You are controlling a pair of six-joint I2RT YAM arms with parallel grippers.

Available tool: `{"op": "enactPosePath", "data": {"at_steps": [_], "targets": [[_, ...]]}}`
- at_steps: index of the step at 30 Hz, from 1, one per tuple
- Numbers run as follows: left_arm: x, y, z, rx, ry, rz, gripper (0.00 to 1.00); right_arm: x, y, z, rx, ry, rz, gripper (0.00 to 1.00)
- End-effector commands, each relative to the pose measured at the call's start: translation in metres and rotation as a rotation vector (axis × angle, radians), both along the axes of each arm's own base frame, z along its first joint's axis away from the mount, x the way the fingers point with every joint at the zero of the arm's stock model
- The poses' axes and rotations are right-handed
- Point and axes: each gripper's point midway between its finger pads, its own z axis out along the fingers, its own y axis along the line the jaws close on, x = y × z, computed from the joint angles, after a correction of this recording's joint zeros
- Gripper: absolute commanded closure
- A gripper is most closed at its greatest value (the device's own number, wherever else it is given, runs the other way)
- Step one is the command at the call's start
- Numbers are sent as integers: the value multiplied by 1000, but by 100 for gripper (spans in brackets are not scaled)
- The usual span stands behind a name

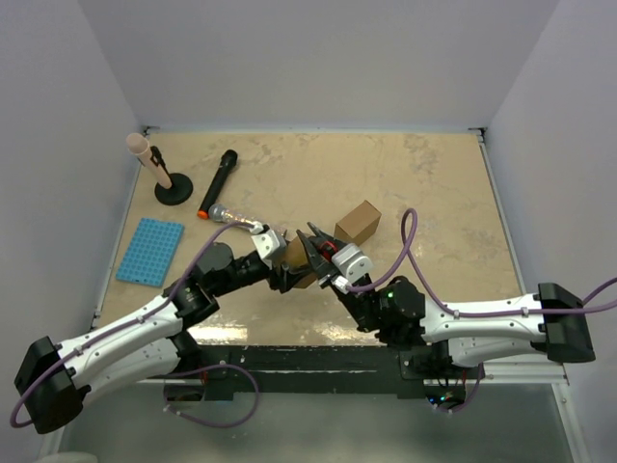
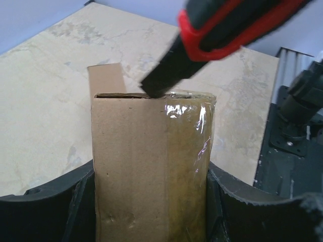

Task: Unpack the express box
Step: Cut the express box.

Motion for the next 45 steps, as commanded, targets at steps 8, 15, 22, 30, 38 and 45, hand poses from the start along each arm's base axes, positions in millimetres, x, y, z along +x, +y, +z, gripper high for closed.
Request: {"op": "enactPosePath", "data": {"at_steps": [8,15,22,30,38,45], "targets": [[44,10,55,-116,-47,222,100,-1,-4,-10,-5,51,1,100],[51,16,55,-117,-59,274,100,-2,-6,-9,3,54,7,100],[59,22,56,-115,-72,320,100,-2,-8,-10,2,56,6,100],[66,21,52,-98,-73,332,100,-2,-15,-9,14,58,5,100],[76,19,37,-59,-45,336,100,-5,-29,0,50,56,12,100],[77,17,35,-48,-46,329,100,-3,-42,-1,66,69,-7,100]]}}
